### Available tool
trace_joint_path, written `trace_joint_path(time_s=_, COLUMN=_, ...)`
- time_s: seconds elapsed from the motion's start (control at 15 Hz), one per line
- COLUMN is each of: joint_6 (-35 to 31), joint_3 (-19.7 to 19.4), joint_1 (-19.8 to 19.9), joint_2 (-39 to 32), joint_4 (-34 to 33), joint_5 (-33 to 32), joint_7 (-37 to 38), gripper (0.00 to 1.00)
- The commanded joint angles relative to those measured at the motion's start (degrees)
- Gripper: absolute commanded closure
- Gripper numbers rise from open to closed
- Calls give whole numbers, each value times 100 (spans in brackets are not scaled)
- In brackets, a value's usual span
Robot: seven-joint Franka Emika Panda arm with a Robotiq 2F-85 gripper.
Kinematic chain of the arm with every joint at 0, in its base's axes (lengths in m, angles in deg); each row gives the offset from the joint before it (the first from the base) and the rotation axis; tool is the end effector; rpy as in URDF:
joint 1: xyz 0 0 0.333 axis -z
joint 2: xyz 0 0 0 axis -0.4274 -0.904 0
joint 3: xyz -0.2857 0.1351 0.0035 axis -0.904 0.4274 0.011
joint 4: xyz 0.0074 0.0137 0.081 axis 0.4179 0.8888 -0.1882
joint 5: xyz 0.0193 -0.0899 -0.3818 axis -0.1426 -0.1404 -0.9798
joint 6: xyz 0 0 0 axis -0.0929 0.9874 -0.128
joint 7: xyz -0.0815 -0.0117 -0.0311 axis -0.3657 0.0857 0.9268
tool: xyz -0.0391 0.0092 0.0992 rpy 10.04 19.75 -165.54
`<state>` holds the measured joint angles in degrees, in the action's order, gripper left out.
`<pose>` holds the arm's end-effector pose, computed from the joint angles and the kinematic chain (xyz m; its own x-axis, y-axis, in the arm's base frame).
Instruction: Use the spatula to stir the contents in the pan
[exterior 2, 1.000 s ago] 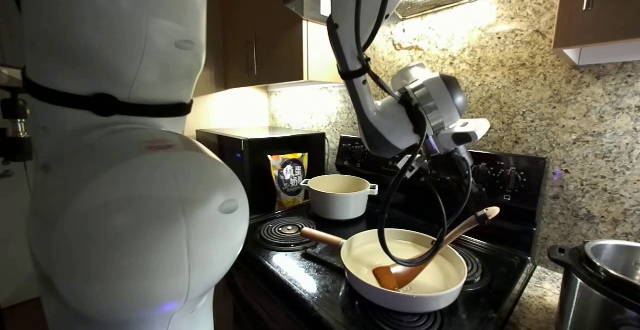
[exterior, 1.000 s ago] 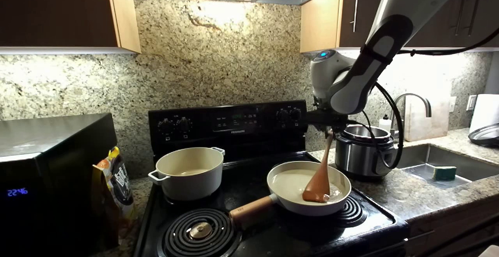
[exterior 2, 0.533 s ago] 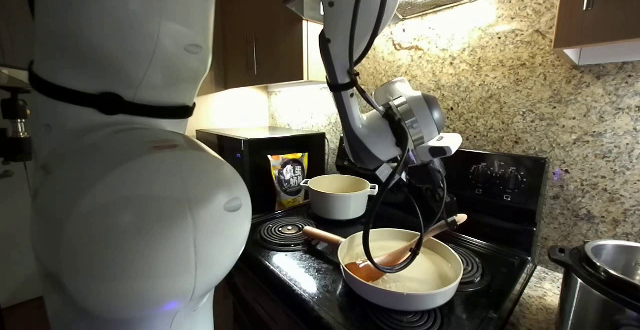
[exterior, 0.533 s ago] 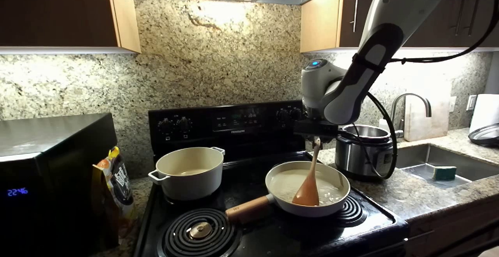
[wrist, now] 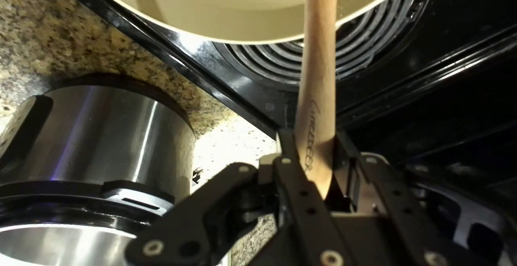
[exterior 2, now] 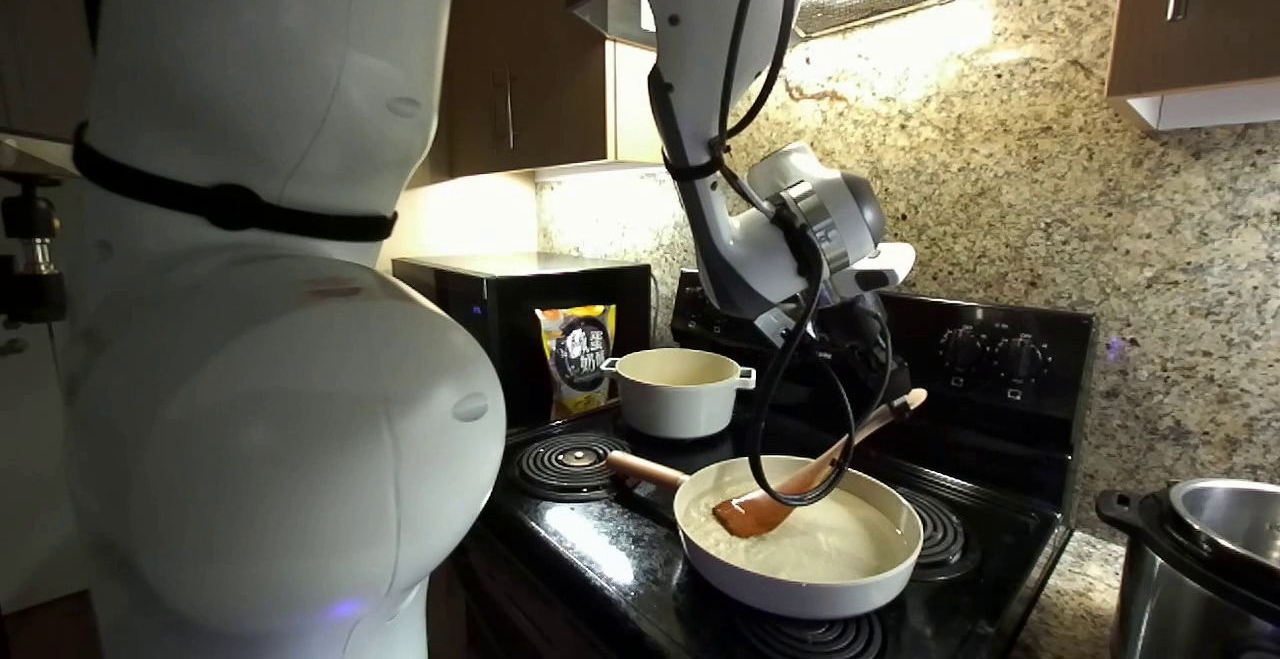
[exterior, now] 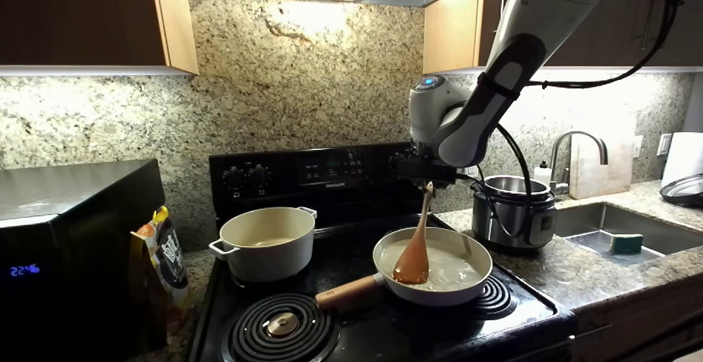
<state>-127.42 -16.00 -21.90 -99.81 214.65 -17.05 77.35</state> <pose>0.5613 -0.0542 0.3149 0.5376 -0.6716 0.5098 -0.7588 -0.6490 -0.0548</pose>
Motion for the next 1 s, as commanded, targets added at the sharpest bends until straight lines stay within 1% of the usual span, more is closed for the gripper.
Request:
trace_joint_path(time_s=0.0, joint_6=-35, joint_3=-46, joint_1=39, joint_2=-139, joint_4=-300, joint_5=33, joint_7=47, gripper=88)
trace_joint_path(time_s=0.4, joint_6=-24, joint_3=-362, joint_1=72, joint_2=-310, joint_4=-597, joint_5=-155, joint_7=153, gripper=88)
trace_joint_path(time_s=0.93, joint_6=-91, joint_3=-960, joint_1=47, joint_2=-217, joint_4=-502, joint_5=-331, joint_7=339, gripper=88)
